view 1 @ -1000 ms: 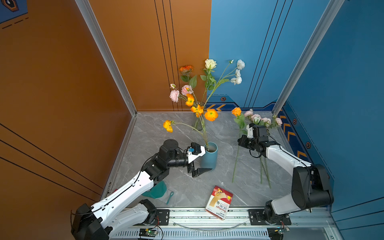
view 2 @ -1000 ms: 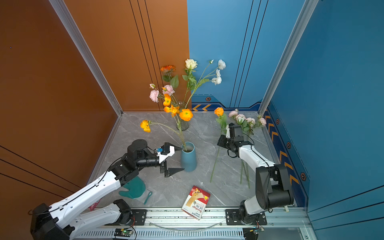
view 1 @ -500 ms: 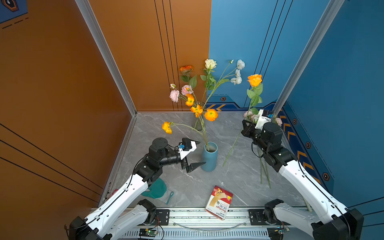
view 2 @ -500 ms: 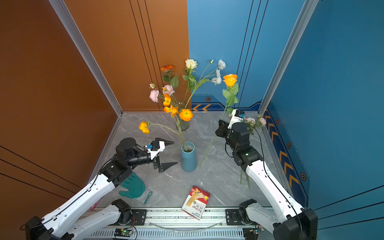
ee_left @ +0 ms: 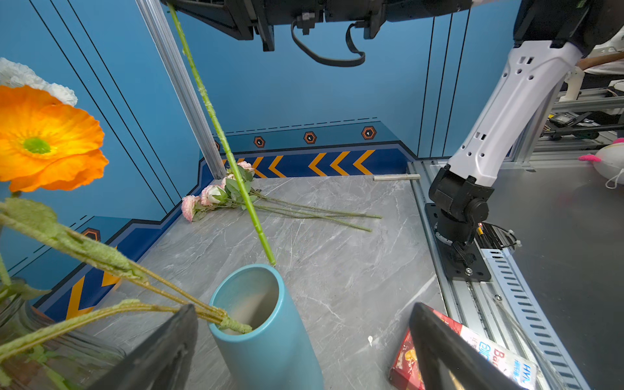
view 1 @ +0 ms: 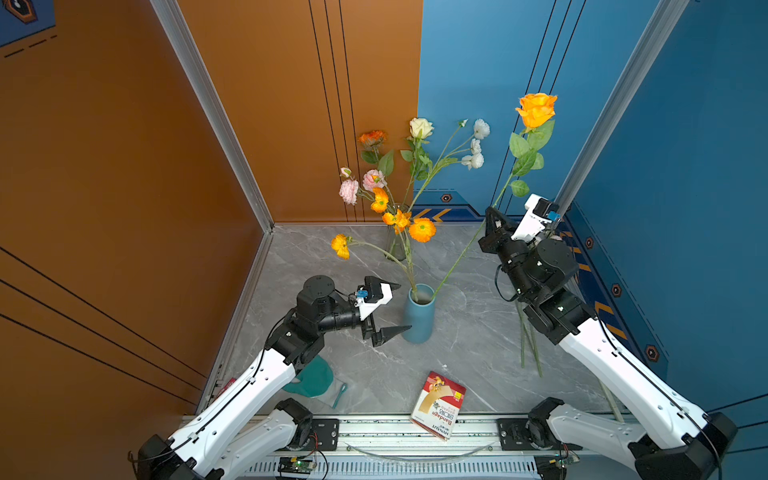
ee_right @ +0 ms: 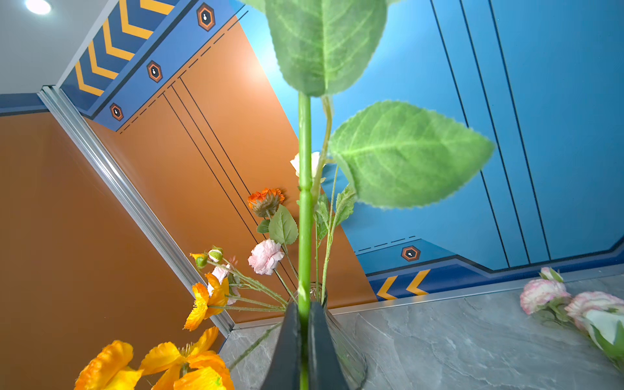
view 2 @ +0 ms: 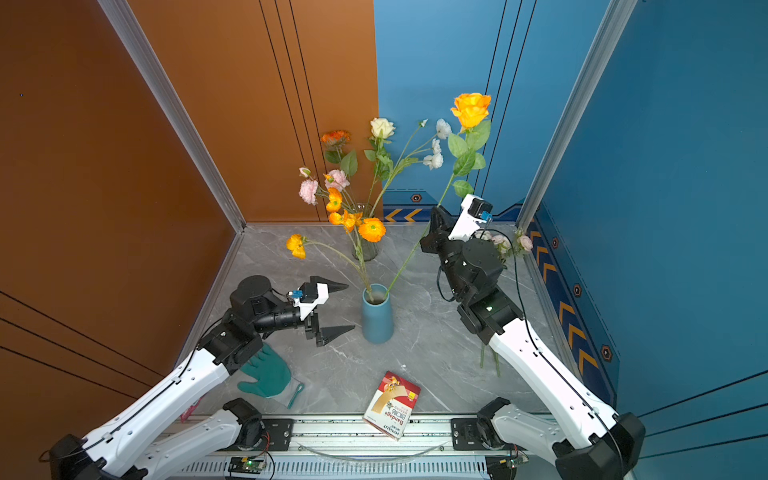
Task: Arrange the flowers into the vase
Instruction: 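Lift the orange rose upright and carry it over the teal vase, then lower the orange rose stem into the teal vase with the right gripper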
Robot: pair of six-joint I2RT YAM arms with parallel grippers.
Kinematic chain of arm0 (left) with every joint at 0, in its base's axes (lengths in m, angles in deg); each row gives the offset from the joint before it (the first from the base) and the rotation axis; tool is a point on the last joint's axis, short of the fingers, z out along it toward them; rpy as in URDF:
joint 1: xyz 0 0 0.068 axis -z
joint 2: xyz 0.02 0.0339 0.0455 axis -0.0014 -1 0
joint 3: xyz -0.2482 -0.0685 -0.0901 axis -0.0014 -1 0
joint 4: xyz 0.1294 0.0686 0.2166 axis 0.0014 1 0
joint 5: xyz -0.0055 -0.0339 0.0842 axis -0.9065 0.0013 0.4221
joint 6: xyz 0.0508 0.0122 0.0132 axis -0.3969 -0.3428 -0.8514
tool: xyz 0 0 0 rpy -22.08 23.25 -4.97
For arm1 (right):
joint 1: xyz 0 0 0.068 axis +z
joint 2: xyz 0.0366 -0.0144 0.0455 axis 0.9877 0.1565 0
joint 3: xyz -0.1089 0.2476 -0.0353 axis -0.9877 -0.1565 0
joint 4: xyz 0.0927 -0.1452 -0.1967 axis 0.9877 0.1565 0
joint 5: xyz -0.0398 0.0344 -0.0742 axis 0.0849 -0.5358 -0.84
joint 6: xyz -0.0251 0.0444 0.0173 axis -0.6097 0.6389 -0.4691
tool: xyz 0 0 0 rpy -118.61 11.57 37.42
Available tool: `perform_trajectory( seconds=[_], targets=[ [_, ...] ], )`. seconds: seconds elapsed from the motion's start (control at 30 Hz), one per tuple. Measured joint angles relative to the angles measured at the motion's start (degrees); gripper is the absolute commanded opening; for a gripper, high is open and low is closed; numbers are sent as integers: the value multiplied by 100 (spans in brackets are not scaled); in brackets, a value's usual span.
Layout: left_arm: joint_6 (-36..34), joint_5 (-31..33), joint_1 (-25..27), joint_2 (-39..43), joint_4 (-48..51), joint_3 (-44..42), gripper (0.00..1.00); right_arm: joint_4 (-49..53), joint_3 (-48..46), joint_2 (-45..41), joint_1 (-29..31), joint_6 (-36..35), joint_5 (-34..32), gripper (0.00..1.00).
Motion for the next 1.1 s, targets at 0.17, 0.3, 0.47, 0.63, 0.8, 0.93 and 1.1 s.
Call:
perform_trajectory(
  seconds=[0.17, 0.3, 0.47, 0.63, 0.8, 0.93, 1.1],
  targets=[
    [0, 0, 2, 9, 0, 0, 98, -365, -4, 376, 251, -166, -39, 0],
    [2, 0, 0, 24, -2, 0, 98, -490, -109, 505, 396, -212, -44, 0],
    [2, 0, 2, 28, -2, 0, 98, -678, -382, 570, 511, -275, -44, 0],
    [2, 0, 2, 28, 0, 0, 98, -1110, -802, 629, 719, -501, 17, 0],
    [2, 0, 0, 24, 0, 0, 98, -1744, -1316, 710, 914, -699, 168, 0],
    [2, 0, 0, 22, 0, 0, 98, -2181, -1679, 726, 1150, -876, 267, 0],
    [2, -2, 2, 13, 0, 0, 98, -2557, -1893, 822, 1357, -1021, 269, 0]
  ],
)
